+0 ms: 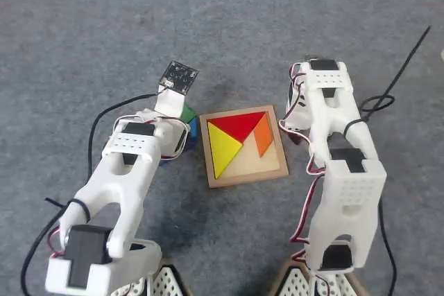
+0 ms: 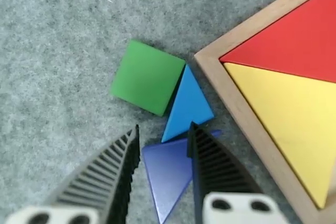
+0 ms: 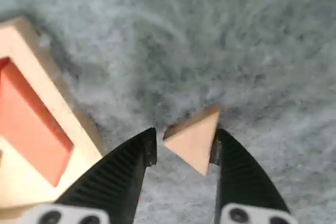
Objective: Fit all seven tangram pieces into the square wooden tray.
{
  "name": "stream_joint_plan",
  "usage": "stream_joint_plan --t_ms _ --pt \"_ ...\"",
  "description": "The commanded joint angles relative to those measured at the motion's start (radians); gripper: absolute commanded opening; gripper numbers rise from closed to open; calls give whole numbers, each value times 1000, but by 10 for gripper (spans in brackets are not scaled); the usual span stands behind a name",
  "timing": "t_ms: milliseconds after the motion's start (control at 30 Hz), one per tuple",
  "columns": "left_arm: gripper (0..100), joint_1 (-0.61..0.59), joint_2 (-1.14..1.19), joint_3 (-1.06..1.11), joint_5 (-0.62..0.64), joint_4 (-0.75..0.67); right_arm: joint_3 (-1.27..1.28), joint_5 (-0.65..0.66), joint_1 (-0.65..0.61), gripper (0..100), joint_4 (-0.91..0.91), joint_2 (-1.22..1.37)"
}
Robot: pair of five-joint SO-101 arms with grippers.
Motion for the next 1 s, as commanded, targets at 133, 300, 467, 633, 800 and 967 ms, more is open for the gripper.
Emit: stream_joint_plan --t_ms 133,300,467,633,800,967 --pt "145 -3 -46 -5 2 -20 -8 -6 5 141 4 -8" --pt "145 -3 -46 -5 2 -20 -5 5 8 151 21 -8" --pt "145 -2 -46 -5 2 -20 -5 115 4 194 39 -8" --pt "145 -2 -46 -5 2 -20 -8 143 -4 195 38 -30" --pt "145 -2 -46 -5 2 -20 2 181 -28 195 36 -12" --pt "145 -2 -46 -5 2 -20 -3 181 -19 194 16 42"
